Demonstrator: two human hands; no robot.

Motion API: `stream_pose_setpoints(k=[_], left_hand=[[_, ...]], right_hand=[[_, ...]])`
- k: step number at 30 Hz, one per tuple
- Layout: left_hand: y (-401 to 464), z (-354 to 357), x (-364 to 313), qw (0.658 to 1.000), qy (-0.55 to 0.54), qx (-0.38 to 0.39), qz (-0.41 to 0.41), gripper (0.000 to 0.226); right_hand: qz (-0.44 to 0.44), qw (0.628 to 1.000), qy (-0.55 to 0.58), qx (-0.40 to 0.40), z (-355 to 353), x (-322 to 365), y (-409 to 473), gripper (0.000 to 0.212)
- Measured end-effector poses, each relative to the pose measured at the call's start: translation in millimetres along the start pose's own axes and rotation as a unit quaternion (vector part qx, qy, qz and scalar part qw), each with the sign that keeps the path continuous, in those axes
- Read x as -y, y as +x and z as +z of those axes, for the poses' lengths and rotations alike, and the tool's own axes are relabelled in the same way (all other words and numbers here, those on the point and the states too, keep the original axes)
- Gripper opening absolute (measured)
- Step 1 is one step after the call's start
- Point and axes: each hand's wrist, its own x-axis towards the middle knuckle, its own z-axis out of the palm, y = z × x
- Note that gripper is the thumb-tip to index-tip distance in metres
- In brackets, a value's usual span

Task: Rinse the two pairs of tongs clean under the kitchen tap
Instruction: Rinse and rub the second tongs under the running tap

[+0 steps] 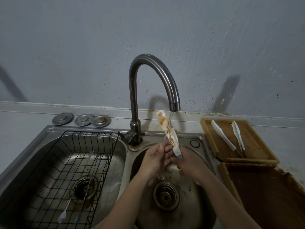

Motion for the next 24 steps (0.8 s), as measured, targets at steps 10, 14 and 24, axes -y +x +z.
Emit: stream_pose_setpoints(k=[10,14,24], left_hand=[[0,-22,9,0.997,0.062,-0.033,-0.037,0.031],[1,-23,12,0.996,0.044,-0.038,-0.065,0.010],[-1,-22,8,0.988,0.011,-0.105,-0.115,0.021]], right_hand=[[0.014,0.988,-0.133,0.077,16,-2,4,0.025],[0.005,0.988,-0.139,0.071,16,1,1,0.006],[-0.017,0.945,-0.327,-0.006,27,6,-2,0.039]])
